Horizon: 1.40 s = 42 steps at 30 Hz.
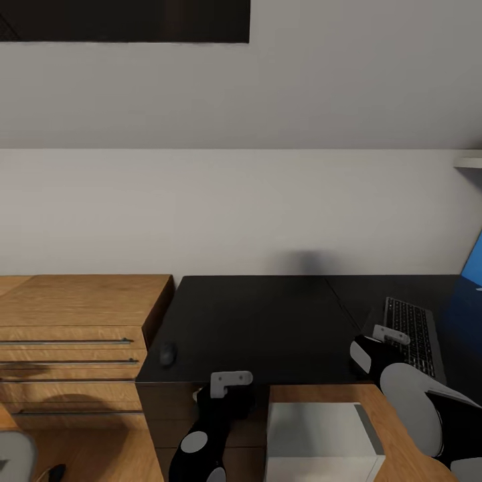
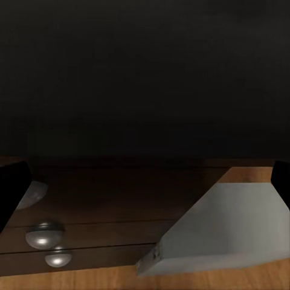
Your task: In the bedroom, organize the workspace by keeping the computer under the desk, ensuring the monitor is on the desk, placing the keyboard on the desk next to the monitor, placing the mouse on the desk next to the keyboard, moving the folder from the swivel chair onto the desk next to the mouse, stacking the notebook on top of the folder with the pen on top of the notebook, and positioning the swivel chair next to the desk.
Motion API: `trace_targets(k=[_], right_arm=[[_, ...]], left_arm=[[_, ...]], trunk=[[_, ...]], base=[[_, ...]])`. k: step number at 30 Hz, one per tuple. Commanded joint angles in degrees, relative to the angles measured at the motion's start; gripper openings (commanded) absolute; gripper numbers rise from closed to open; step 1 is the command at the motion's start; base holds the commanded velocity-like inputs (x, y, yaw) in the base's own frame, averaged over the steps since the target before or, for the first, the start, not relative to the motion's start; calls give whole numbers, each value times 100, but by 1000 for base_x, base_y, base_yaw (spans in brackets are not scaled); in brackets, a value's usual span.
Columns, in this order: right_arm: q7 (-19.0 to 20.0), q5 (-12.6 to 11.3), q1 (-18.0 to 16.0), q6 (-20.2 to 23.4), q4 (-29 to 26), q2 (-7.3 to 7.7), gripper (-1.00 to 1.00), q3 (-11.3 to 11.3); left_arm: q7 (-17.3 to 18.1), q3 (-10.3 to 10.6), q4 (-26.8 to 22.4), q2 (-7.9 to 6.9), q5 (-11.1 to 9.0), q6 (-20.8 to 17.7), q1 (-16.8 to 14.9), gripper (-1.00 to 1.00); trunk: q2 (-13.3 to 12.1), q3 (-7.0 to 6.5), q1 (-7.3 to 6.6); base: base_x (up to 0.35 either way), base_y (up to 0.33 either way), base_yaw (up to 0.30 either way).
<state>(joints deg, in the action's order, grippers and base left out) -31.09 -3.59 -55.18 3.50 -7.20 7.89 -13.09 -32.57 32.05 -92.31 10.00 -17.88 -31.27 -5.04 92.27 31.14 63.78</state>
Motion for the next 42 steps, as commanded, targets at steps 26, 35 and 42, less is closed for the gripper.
trace_targets(k=[26,35,42], right_arm=[[-23,-37,-2,13,-42,2,100,26],[-41,-37,-2,-413,-40,2,100,26],[-49,-37,5,-642,-36,2,100,26]], left_arm=[[-64,19,-4,0,-58,-10,-6,100],[-67,21,2,0,-58,-10,-4,100],[-66,21,2,0,-58,-10,-5,100]], trunk=[[3,6,0],[3,6,0],[3,6,0]], base=[[0,1,0],[0,0,0],[0,0,0]])
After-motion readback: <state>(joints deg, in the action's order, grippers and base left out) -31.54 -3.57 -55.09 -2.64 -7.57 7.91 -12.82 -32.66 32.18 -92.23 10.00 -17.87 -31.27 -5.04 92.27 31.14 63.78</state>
